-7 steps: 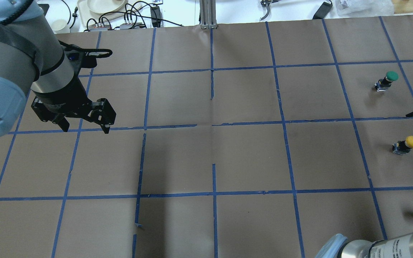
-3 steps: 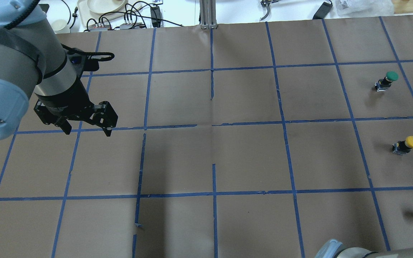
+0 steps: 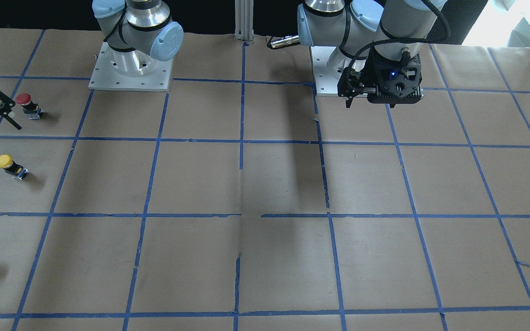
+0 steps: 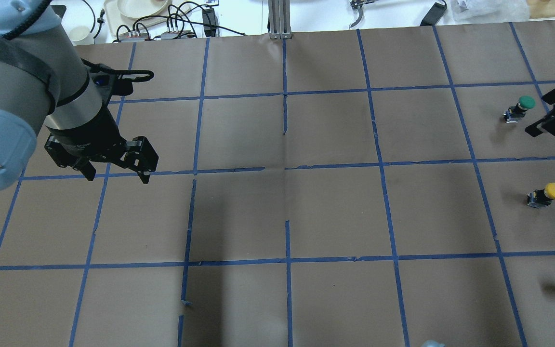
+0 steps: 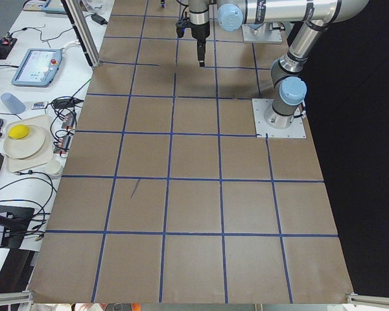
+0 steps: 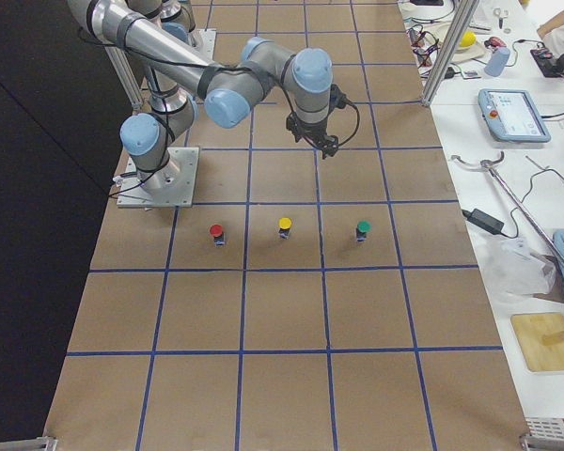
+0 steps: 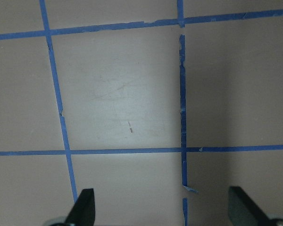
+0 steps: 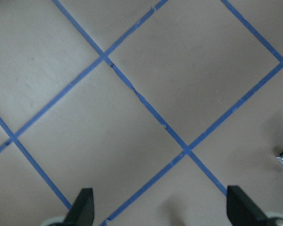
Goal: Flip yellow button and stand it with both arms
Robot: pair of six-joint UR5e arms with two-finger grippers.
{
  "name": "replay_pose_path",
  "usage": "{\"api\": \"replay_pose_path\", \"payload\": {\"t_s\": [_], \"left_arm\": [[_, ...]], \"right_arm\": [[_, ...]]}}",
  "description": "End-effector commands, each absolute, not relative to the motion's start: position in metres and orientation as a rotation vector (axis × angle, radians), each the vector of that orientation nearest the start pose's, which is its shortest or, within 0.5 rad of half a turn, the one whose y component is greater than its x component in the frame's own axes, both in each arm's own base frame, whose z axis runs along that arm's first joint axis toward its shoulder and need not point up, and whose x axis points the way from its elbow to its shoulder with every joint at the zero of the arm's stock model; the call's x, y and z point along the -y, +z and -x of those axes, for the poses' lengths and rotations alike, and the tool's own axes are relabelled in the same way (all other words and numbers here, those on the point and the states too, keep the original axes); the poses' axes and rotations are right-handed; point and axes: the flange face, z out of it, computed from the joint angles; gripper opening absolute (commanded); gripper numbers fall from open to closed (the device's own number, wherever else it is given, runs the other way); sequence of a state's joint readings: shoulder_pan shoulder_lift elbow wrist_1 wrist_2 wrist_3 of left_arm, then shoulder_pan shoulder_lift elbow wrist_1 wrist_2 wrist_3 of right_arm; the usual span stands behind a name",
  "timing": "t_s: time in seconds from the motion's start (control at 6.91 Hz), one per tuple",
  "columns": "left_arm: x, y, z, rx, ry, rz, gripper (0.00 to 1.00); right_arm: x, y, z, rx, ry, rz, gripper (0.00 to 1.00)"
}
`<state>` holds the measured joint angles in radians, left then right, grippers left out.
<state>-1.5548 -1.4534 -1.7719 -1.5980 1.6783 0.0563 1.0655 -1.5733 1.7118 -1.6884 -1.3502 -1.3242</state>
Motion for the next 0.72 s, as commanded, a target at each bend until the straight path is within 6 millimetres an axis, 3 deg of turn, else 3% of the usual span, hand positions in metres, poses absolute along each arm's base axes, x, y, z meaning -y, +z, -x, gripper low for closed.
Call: {"api": "replay_pose_path", "payload": {"t_s": [0.0,0.29,0.43,0.58], "left_arm": [[0.434,0.447,0.112,-3.059,0.158,-0.051,1.00],[0.434,0.459,0.112,-3.100,0.104,-0.033,1.00],[0.441,0.469,0.102,-3.126,0.079,-0.051,1.00],[0.439,0.469,0.103,-3.137,0.087,-0.087,1.00]], "right_arm": [[0.509,0.477,0.017,-2.825,-0.229,0.968,1.00],[0.510,0.495,-0.054,-2.894,-0.164,0.726,1.00],[0.507,0.510,-0.089,-2.952,-0.159,0.673,1.00],[0.505,0.509,-0.116,-2.999,-0.127,0.504,1.00]]}}
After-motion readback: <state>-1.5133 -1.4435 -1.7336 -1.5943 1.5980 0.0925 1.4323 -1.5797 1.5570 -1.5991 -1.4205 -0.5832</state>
